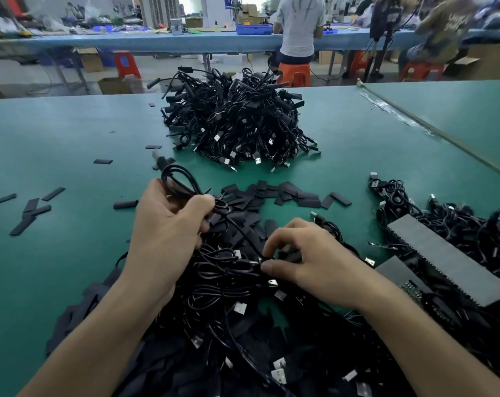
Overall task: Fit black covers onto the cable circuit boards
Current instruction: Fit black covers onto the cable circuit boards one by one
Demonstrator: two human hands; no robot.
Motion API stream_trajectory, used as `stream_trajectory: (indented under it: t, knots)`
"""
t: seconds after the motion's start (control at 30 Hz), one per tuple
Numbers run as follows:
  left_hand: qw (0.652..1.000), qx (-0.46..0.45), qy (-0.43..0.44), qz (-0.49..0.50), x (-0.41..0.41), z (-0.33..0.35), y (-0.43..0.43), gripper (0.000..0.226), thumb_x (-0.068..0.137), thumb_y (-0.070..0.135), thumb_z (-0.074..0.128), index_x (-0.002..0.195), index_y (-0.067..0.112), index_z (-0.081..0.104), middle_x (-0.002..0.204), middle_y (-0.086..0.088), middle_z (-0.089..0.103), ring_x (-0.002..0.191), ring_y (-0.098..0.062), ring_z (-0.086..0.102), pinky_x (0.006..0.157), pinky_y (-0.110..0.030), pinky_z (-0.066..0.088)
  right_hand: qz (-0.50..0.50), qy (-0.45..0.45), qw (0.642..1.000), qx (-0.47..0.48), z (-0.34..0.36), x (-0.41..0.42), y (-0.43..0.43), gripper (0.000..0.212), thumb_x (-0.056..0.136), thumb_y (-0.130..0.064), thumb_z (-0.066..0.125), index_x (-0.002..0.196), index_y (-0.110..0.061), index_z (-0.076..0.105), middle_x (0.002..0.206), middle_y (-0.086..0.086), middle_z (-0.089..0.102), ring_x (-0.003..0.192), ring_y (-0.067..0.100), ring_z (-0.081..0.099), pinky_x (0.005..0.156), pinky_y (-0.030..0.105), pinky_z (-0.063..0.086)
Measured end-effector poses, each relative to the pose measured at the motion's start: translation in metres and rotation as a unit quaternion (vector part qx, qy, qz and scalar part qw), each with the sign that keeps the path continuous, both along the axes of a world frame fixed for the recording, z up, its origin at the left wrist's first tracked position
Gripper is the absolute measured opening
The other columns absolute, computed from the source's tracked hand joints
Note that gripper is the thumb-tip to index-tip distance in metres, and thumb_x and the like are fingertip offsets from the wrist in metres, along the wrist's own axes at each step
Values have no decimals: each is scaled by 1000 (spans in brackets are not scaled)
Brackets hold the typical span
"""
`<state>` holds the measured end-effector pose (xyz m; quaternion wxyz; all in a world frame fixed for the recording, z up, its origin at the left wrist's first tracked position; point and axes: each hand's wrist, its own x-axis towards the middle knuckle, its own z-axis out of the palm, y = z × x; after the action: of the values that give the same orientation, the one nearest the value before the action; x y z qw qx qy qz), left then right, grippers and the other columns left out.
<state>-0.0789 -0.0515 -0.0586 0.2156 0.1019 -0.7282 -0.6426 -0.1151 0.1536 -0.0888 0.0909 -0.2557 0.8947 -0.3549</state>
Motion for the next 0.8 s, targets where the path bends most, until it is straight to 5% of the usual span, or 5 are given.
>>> stream_trajectory:
  t: [0.13,0.27,0.4,0.57,0.8]
  knots:
    - [978,-147,50,142,3,-3,0,47,74,29,81,98,23,41,80,10,43,65,5,45,67,-22,40,1,41,998,-49,-1,2,-3,11,95,-36,63,87,-37,56,97,-20,56,93,0,54,85,24,46]
    - [951,-202,92,215,6,0,3,64,69,39,83,98,27,27,82,12,30,68,9,37,63,-3,34,-84,90,977,-173,-1,2,-4,14,97,-25,61,87,-34,55,84,-19,64,71,6,62,62,20,49]
    - [960,-220,94,142,6,-2,2,59,63,34,87,90,36,35,92,4,45,76,-1,42,67,-4,35,-192,85,943,-258,-1,-5,2,14,89,-21,72,85,-33,67,75,-17,66,58,3,56,55,15,42]
    - [969,-226,80,59,3,-8,2,31,70,26,86,74,34,56,76,11,58,64,-3,51,63,-12,39,-277,49,902,-327,-2,-9,6,31,99,-10,55,93,-35,71,59,2,59,39,2,34,38,17,29]
    - [960,-266,86,15,7,-5,6,16,78,27,81,77,38,70,77,20,70,77,-2,66,70,-4,42,-147,-46,879,-452,10,0,0,20,86,-9,72,100,-18,61,87,6,76,71,14,70,66,19,52]
